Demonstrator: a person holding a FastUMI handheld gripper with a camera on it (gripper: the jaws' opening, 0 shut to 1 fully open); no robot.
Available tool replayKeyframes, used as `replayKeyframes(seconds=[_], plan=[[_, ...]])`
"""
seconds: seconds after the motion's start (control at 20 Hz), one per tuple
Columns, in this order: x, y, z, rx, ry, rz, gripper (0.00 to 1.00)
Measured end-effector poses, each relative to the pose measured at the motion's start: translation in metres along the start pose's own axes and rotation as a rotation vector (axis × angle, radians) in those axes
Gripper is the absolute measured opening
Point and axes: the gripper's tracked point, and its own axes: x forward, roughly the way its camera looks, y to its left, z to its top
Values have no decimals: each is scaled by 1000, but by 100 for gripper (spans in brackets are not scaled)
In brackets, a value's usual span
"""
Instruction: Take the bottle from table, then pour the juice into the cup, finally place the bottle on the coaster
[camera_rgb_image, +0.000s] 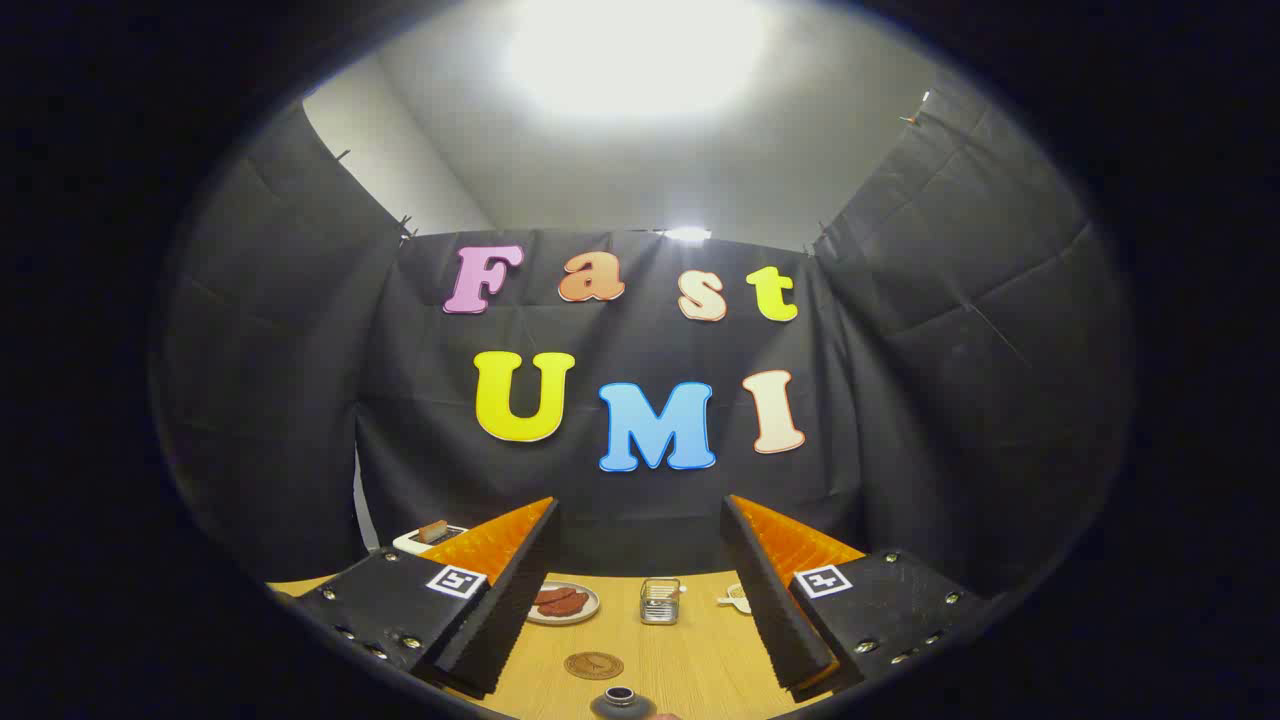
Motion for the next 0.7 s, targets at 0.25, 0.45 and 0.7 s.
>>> replayKeyframes(seconds=[0.25,0.45,0.7], plan=[[5,14,3,-5,-23,-16,96],[12,18,-6,-5,-2,-15,97],[29,22,2,2,-3,18,97]])
